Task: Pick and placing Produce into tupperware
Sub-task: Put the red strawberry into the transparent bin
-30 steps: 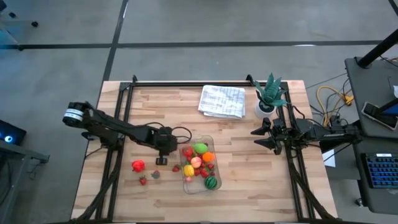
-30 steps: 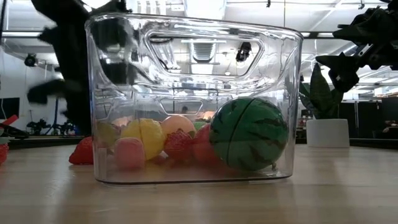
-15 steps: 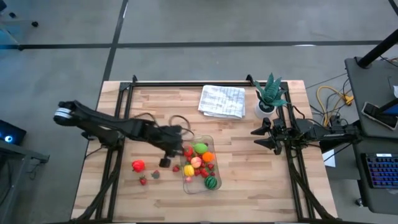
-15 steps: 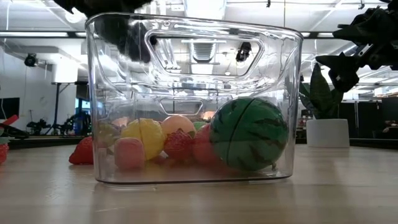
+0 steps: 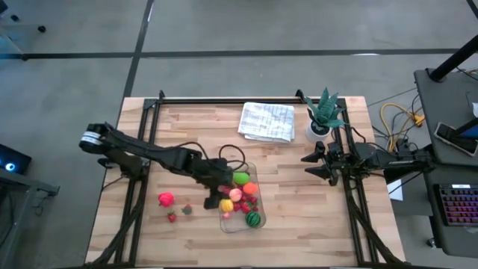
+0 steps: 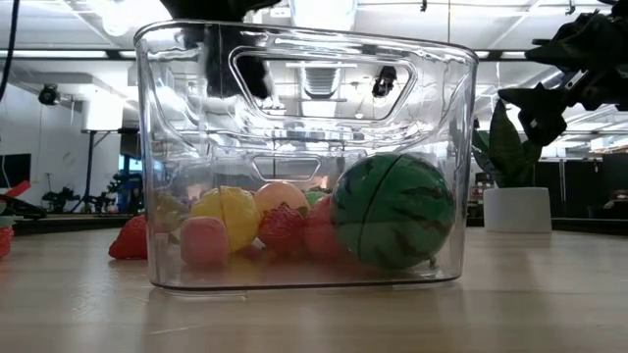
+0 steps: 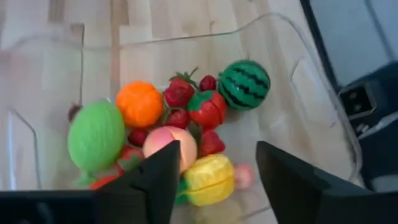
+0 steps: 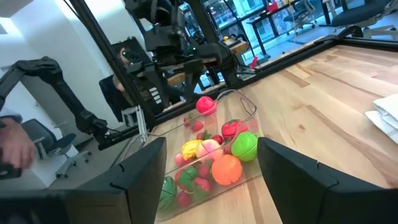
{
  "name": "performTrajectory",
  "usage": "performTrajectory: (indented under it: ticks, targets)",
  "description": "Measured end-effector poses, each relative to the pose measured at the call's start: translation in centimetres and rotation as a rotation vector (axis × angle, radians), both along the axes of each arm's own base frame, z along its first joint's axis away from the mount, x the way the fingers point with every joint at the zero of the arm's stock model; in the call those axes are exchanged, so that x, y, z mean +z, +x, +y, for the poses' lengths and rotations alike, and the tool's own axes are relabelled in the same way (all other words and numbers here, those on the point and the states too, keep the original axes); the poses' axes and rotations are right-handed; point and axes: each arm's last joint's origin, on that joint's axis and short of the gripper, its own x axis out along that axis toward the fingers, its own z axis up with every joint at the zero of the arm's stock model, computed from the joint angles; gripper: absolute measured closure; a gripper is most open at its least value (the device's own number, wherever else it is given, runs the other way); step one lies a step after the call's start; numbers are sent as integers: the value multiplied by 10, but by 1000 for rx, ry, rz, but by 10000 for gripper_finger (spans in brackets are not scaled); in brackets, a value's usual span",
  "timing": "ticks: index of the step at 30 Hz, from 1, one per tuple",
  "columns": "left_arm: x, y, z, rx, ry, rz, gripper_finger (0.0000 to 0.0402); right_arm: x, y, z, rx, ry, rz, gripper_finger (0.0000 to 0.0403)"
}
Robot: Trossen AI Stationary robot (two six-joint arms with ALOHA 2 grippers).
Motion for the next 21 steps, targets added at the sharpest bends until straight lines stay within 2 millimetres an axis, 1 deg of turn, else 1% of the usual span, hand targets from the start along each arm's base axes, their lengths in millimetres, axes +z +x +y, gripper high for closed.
performTrajectory:
  ticks: [1, 3, 6, 8, 10, 12, 15, 17, 19, 21]
  targets:
    - [2, -3, 1, 30, -26, 16, 197, 0, 0, 0, 0, 0, 0, 161]
    - [4, -17, 1, 95, -62, 114, 181, 0, 0, 0, 0, 0, 2, 161]
    - [7, -41, -3, 185, -50, 217, 175, 0, 0, 0, 0, 0, 1, 161]
    - [4, -58, -12, 217, 10, 257, 176, 0, 0, 0, 0, 0, 2, 161]
    - [-1, -68, -24, 221, 69, 237, 177, 0, 0, 0, 0, 0, 1, 161]
    - [-11, -77, -37, 222, 109, 232, 177, 0, 0, 0, 0, 0, 2, 161]
    - [-28, -79, -57, 230, 118, 193, 178, 0, 0, 0, 0, 0, 1, 161]
    - [-41, -79, -66, 244, 136, 177, 178, 0, 0, 0, 0, 0, 1, 161]
    - [-51, -77, -71, 294, 153, 180, 178, 0, 0, 0, 0, 0, 1, 161]
    - [-61, -75, -71, 371, 152, 209, 178, 0, 0, 0, 0, 0, 1, 161]
